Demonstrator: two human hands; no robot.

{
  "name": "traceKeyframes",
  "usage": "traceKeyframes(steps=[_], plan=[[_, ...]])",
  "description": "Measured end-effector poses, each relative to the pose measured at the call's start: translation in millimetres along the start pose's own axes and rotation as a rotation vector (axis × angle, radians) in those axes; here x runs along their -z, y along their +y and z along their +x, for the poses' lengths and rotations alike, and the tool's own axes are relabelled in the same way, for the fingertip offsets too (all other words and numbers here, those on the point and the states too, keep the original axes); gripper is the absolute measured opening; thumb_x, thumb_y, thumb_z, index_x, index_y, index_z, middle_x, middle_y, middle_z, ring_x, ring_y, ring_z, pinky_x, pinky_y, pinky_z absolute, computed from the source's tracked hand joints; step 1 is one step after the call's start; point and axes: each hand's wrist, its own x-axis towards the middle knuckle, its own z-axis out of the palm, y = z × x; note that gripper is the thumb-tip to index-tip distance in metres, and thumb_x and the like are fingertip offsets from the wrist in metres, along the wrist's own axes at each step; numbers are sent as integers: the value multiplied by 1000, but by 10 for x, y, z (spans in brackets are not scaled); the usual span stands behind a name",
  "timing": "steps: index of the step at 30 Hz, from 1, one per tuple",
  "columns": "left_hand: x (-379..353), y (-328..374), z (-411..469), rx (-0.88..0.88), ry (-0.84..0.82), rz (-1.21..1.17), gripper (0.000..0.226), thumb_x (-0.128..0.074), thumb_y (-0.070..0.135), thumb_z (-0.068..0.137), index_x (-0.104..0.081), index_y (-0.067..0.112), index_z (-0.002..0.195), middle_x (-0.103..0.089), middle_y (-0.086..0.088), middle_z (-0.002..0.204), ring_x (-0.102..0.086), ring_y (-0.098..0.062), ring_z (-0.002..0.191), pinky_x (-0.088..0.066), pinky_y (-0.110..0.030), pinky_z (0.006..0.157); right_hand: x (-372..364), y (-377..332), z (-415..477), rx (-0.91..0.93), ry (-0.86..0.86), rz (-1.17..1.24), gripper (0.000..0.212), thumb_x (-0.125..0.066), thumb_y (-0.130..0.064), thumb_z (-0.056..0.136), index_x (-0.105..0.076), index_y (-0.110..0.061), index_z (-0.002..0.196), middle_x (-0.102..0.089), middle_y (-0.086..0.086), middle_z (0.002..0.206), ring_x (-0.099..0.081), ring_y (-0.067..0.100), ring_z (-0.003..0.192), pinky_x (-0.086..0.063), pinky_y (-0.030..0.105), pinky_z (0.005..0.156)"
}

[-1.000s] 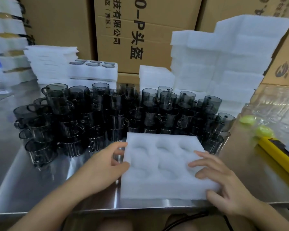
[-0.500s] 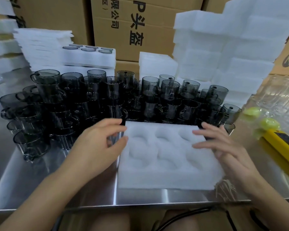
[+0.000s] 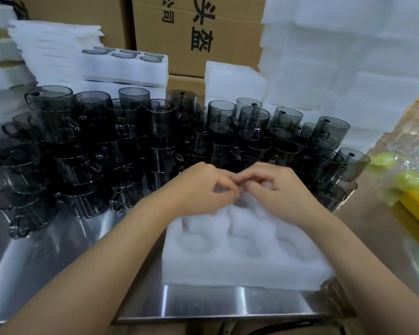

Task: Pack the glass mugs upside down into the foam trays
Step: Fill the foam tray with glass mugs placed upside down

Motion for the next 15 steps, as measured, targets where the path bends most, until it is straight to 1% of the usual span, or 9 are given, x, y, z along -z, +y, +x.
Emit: traceKeyframes(steps=[2,4,6,9,11,13,14,15], plan=[[4,-53,8,4,-9,-126,19,-59,21,89,-78,24,91,-66,23,115,-68,-12,85,-50,-15,60,-7,16,-3,-6,-18,11,29,-59,3,82,-73,-22,87,-67,-10,89,-59,-2,80,-42,7,73],[4,-71,36,-4,-18,-155,18,-61,20,89,-78,22,91,-67,21,113,-67,-6,85,-45,-7,54,1,29,15,-17,-26,25,29,-59,3,83,-72,-23,86,-68,-10,90,-59,-1,81,-42,7,73],[4,-74,55,-21,-15,-148,17,-61,19,89,-78,20,91,-68,18,113,-67,-8,82,-43,-6,53,1,50,25,-15,-37,22,33,-55,7,83,-73,-20,88,-68,-9,91,-59,-1,82,-41,7,74],[-13,-78,60,-18,-6,-137,16,-63,18,89,-78,18,92,-67,13,117,-69,-15,82,-47,-10,51,13,59,31,40,-28,-18,40,-49,14,83,-73,-17,90,-64,-9,90,-58,2,85,-41,11,78],[-21,-82,57,6,-12,-139,14,-65,21,88,-78,20,93,-62,9,127,-68,-10,87,-47,-9,50,70,48,99,102,90,-119,38,-52,12,83,-72,-19,94,-62,-9,94,-55,10,89,-38,14,79],[-18,-89,60,9,-10,-113,14,-65,23,88,-78,22,94,-59,7,132,-62,2,95,-42,-2,51,178,50,263,157,262,-341,30,-57,3,84,-70,-16,103,-59,1,103,-48,24,102,-31,17,87],[-17,-93,61,3,-9,-89,15,-65,23,88,-78,22,94,-58,6,132,-58,9,97,-38,2,52,233,56,366,162,330,-458,29,-56,-4,84,-69,-13,108,-57,7,110,-44,31,107,-28,22,91],[-17,-97,60,-1,-10,-73,15,-65,24,88,-78,22,93,-59,6,132,-55,16,96,-36,4,53,277,62,464,149,376,-557,34,-54,-9,84,-66,-11,115,-53,12,116,-40,36,111,-25,27,93]])
